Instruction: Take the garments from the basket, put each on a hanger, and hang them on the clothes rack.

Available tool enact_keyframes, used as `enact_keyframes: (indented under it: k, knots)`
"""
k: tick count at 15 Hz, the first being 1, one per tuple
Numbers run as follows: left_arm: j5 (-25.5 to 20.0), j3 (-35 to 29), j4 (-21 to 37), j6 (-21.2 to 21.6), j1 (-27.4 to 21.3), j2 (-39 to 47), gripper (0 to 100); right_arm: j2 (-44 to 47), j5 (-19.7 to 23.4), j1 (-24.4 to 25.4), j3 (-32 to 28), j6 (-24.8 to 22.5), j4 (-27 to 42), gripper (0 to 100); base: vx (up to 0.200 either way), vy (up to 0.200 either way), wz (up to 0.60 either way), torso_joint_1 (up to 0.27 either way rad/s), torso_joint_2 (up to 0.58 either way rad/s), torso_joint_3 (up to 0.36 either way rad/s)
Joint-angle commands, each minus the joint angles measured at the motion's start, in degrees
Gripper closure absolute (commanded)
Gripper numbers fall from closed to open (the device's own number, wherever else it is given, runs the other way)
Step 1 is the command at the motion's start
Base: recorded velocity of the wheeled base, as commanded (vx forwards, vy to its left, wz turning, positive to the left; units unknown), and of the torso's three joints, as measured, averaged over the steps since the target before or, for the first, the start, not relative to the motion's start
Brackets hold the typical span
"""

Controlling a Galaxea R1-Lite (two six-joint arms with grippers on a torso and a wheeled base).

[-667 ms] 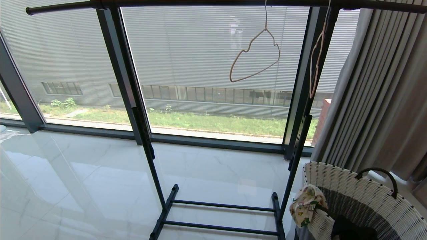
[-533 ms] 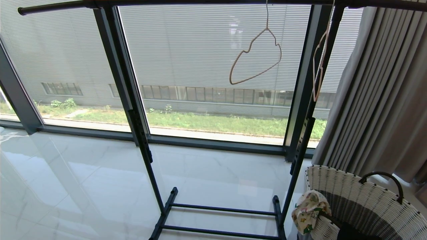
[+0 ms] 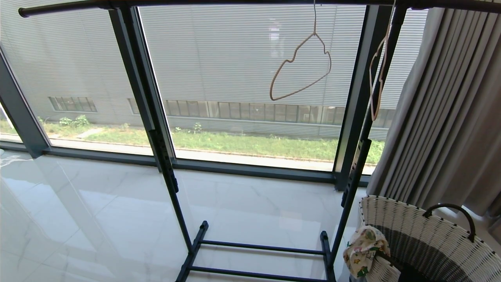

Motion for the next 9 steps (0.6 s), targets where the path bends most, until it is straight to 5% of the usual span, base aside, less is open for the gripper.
enact_keyframes:
  k: [1,4,9]
  knots:
    - [0.0,0.0,0.0,0.0,0.0,0.0,0,39.7,2.6,3.6,-13.6,-29.7,2.8,0,0.0,0.0,0.0,0.0,0.0,0.0]
    - [0.0,0.0,0.0,0.3,0.0,0.0,0,58.2,3.9,7.0,-13.9,-45.1,-1.6,0,0.0,0.0,0.0,0.0,0.0,0.0]
    - [0.0,0.0,0.0,0.3,0.0,0.0,0,71.9,2.3,9.9,-12.9,-46.0,-1.9,0,0.0,0.0,0.0,0.0,0.0,0.0]
